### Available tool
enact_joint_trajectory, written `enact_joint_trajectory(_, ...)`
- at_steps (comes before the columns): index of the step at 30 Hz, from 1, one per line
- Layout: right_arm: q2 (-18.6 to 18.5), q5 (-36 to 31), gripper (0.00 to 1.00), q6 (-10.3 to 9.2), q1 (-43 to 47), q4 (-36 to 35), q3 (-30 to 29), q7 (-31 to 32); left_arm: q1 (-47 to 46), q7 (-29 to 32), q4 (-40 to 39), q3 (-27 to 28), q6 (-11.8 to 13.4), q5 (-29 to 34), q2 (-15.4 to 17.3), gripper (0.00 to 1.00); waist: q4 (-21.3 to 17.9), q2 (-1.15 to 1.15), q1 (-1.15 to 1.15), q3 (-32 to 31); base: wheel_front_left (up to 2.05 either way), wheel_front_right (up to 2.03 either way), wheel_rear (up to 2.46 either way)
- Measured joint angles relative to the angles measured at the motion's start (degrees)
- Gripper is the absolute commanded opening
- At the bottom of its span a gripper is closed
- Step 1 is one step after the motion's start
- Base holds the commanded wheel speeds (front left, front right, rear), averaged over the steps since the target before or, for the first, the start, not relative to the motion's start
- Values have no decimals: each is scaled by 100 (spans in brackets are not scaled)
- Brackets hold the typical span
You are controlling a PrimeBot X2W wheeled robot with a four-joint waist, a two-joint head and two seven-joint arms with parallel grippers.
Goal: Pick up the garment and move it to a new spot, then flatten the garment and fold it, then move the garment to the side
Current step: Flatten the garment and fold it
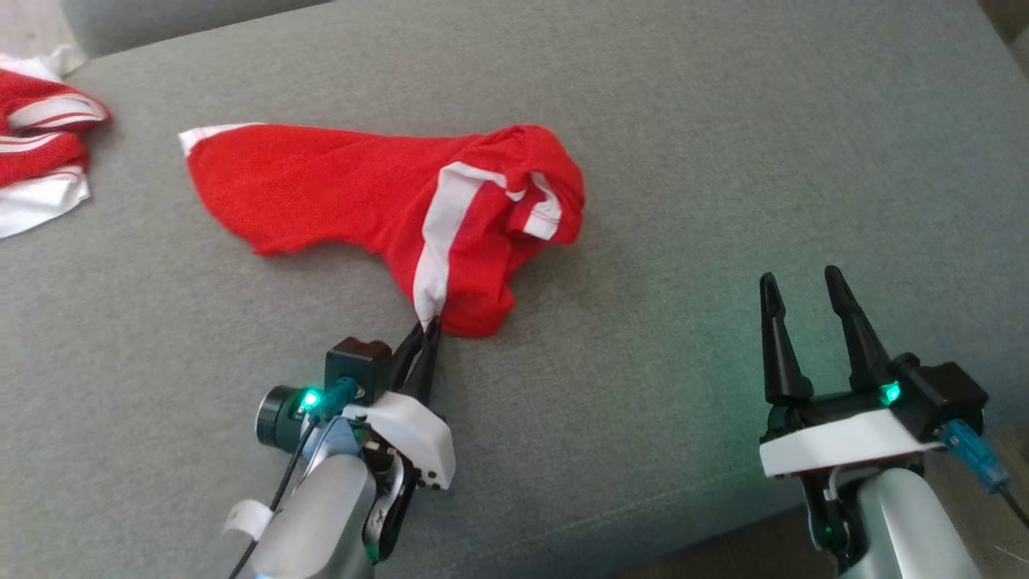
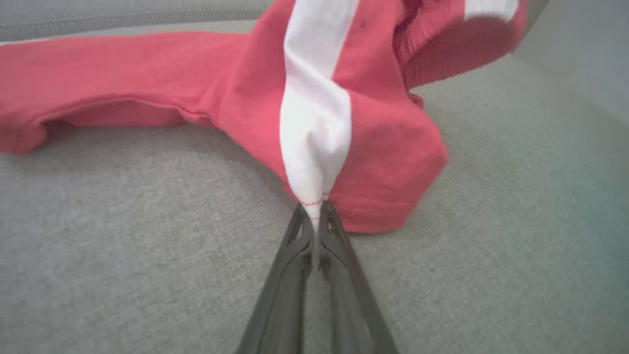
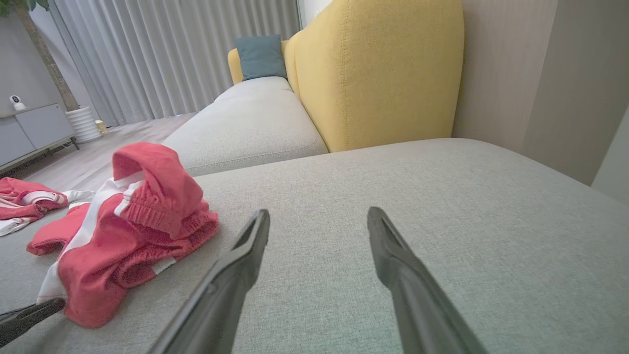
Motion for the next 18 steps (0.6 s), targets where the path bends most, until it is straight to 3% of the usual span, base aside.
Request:
enact_joint_trajectory(7,0,-11,100,0,15,3,-93,0,308,-7,-824,51,74,2,142,0,319,0,0,-198,0,0,0)
enact_joint_trajectory(11,-1,-11,100,0,31,23,-109,0,625,34,-1379,188,188,2,460,0,548,0,0,-334,0,0,0)
enact_joint_trajectory(18,-1,-9,100,0,35,41,-48,0,893,615,-2128,272,315,34,992,0,831,0,0,-493,0,0,0)
